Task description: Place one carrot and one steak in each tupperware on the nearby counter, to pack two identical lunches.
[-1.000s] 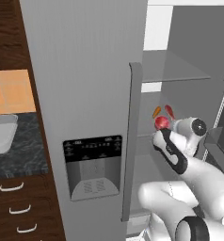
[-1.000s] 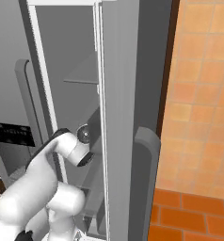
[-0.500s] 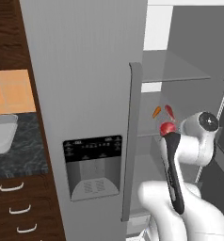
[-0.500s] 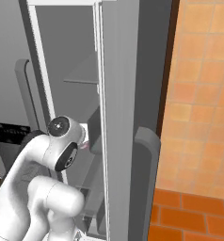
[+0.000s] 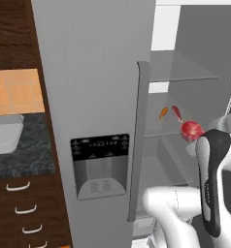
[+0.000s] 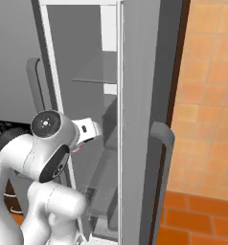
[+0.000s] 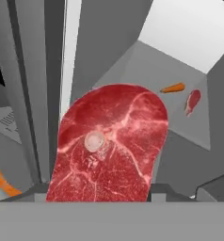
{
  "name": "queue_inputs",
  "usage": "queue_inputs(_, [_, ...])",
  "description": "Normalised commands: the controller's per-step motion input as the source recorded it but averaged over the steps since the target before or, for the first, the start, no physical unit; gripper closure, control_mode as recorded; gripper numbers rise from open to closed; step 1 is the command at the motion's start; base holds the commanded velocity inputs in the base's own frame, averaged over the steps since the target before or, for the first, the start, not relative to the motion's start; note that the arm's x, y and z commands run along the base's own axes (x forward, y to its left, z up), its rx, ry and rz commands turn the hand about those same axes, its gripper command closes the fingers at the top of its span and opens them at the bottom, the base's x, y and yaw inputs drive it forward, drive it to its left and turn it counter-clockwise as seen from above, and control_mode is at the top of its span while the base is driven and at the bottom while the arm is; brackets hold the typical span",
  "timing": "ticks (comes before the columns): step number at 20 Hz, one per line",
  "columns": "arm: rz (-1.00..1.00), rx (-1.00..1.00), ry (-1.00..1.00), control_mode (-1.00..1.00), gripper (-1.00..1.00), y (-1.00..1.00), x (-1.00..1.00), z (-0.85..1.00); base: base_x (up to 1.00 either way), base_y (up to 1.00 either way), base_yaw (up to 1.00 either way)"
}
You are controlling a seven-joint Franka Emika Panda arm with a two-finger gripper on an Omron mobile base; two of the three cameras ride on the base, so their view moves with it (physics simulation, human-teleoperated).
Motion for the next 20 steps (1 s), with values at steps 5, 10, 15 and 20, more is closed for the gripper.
queue_inputs(5, [0.0,0.0,0.0,1.0,1.0,0.0,0.0,0.0,-0.85,0.98,0.15])
queue_inputs(10, [0.0,0.0,0.0,1.0,1.0,0.0,0.0,0.0,-0.11,1.0,0.1])
queue_inputs(15, [0.0,0.0,0.0,1.0,1.0,0.0,0.0,0.0,0.31,1.0,0.04])
queue_inputs(20, [0.0,0.0,0.0,1.0,1.0,0.0,0.0,0.0,0.77,1.0,-0.01])
